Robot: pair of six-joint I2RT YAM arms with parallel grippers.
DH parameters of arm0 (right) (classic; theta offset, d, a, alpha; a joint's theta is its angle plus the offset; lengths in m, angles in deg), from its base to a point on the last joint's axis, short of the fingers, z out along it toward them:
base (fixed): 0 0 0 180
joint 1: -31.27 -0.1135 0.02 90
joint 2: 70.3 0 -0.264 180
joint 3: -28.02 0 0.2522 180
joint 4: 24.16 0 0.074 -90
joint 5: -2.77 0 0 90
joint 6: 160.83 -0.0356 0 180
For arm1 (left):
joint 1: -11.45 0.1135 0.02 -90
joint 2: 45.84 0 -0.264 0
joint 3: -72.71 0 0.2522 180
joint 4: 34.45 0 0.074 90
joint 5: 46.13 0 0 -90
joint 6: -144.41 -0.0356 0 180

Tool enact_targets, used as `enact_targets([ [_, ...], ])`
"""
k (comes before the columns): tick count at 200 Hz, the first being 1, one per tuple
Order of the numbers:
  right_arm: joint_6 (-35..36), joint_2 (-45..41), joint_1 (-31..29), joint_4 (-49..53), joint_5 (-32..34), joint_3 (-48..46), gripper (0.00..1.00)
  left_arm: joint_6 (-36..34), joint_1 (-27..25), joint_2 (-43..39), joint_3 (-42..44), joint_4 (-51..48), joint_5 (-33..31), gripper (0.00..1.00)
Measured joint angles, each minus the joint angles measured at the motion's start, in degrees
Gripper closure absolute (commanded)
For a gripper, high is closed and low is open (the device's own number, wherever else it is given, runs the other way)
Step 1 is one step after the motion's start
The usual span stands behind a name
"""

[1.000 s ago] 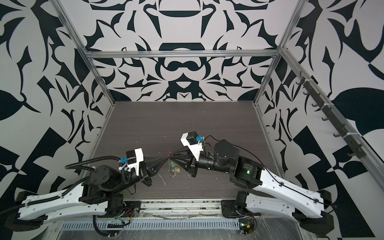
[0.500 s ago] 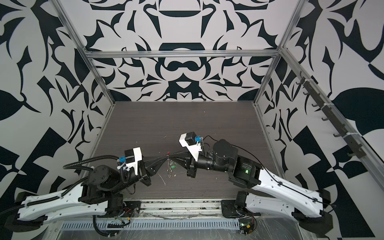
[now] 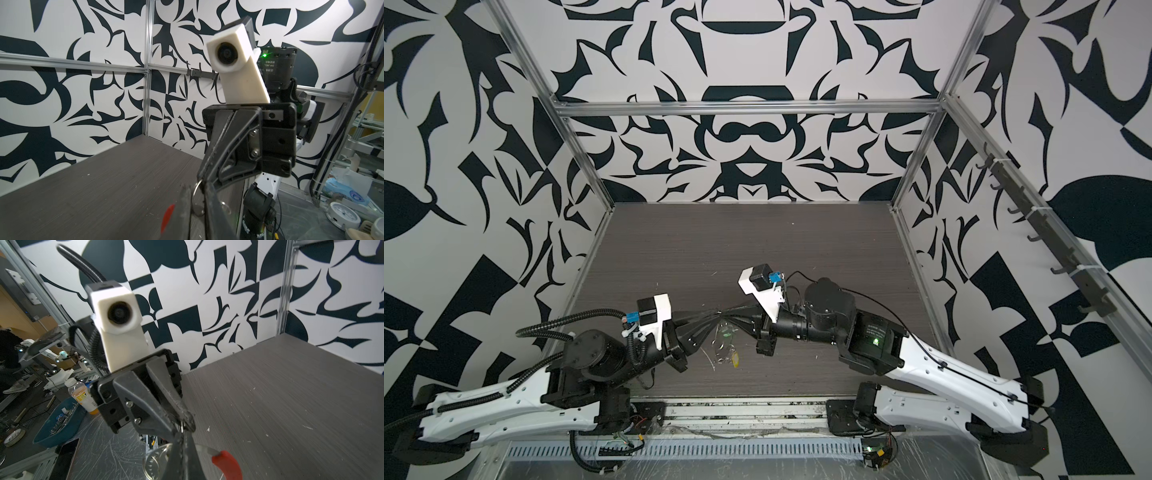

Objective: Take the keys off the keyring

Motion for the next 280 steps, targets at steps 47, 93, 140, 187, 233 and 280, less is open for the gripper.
enact_targets([
  [47,1.1,0.2,0.0,12.1,1.7,4.5,1.0,0.9,0.0,-5.7,-0.4,-7.5,-0.6,0.68],
  [93,4.5,1.9,0.0,20.7,0.2,11.5,1.0,0.8,0.0,-4.7,-6.4,-16.3,3.3,0.63],
  [140,8.4,7.1,0.1,27.8,-5.5,17.4,1.0,-0.3,0.0,1.2,-10.6,-22.1,8.3,0.64],
  [187,10.1,9.1,0.1,31.6,-8.2,18.7,1.0,-0.8,0.0,3.4,-11.1,-25.8,10.1,0.67],
  [233,11.0,9.6,0.1,33.4,-9.2,20.6,1.0,-1.0,0.0,4.0,-12.8,-27.1,11.0,0.71],
  [280,11.4,10.8,0.1,34.4,-9.5,21.2,1.0,-1.3,0.0,4.6,-12.9,-27.1,12.6,0.78],
])
